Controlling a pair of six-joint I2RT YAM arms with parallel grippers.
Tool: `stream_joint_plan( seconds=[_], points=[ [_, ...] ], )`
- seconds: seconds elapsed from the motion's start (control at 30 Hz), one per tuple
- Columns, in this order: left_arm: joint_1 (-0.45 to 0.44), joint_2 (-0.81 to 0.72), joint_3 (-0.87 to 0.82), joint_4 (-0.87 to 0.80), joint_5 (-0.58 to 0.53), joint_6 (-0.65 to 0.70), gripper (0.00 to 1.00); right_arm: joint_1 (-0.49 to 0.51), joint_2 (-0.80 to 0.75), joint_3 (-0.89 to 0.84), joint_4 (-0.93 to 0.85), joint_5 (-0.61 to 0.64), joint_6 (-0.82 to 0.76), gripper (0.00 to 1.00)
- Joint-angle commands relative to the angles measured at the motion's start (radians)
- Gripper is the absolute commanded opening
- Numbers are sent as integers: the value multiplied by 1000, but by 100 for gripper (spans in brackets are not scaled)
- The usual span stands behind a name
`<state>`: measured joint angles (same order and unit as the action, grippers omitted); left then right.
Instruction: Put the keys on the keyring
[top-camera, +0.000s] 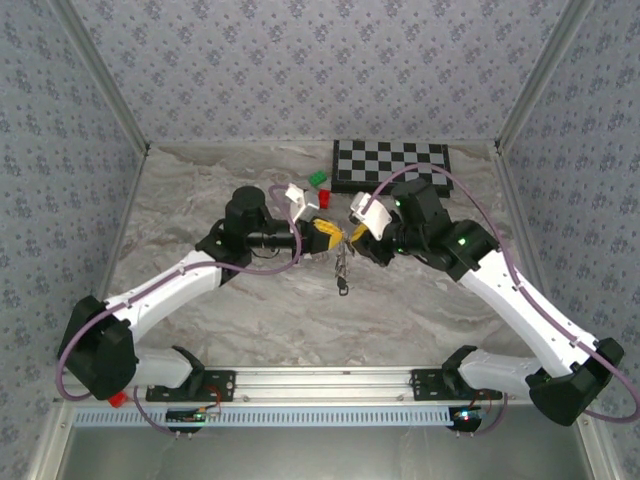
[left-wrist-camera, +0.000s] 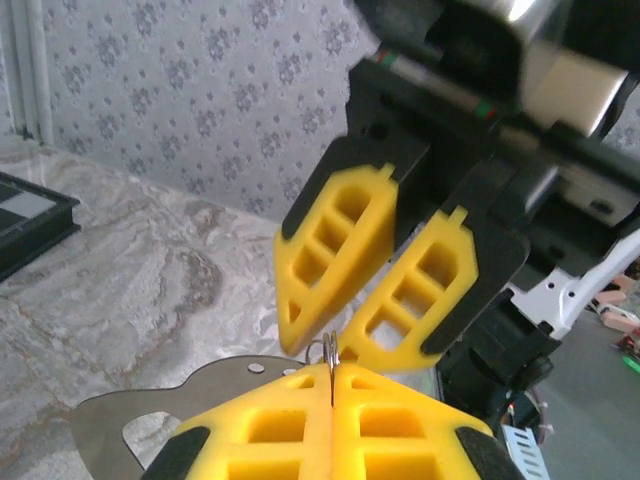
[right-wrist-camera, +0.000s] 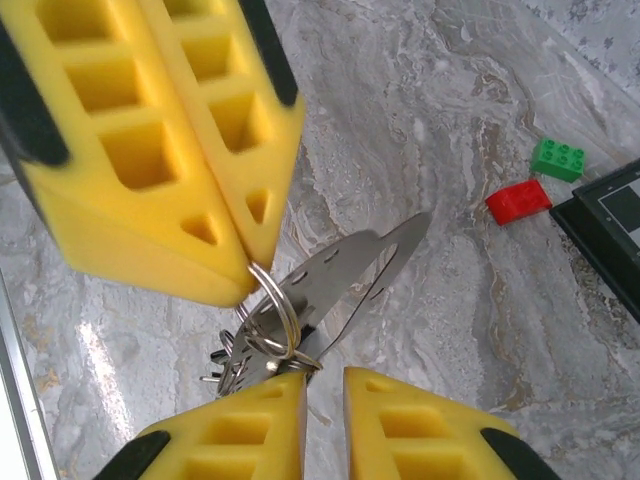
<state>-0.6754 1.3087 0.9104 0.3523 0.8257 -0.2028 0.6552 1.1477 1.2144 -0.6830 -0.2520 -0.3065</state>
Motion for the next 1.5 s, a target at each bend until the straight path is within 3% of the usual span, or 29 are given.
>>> stream_joint_plan(
  seconds=[0.0, 0.33, 0.43, 0.63, 0.87, 1.47],
  points=[
    [-4, -35, -18, 148, -19, -56, 0, 3, -15, -68, 65, -32, 30, 17],
    [-4, -23, -51, 265, -45, -121, 0, -7, -91, -194, 166, -54, 84, 23],
    [-5, -31, -55, 271, -56, -122, 0, -31, -171, -276, 274, -41, 136, 29],
    [-6, -31, -46, 256, -32, -117, 0, -124, -284, -386, 511, -91, 264, 28],
    [-8, -31, -48, 248, -27, -111, 0, -173, -235, -357, 634, -249, 370, 29],
    [-7, -33, -47, 234, -27, -95, 0, -176, -170, -325, 698, -292, 433, 27]
  ],
)
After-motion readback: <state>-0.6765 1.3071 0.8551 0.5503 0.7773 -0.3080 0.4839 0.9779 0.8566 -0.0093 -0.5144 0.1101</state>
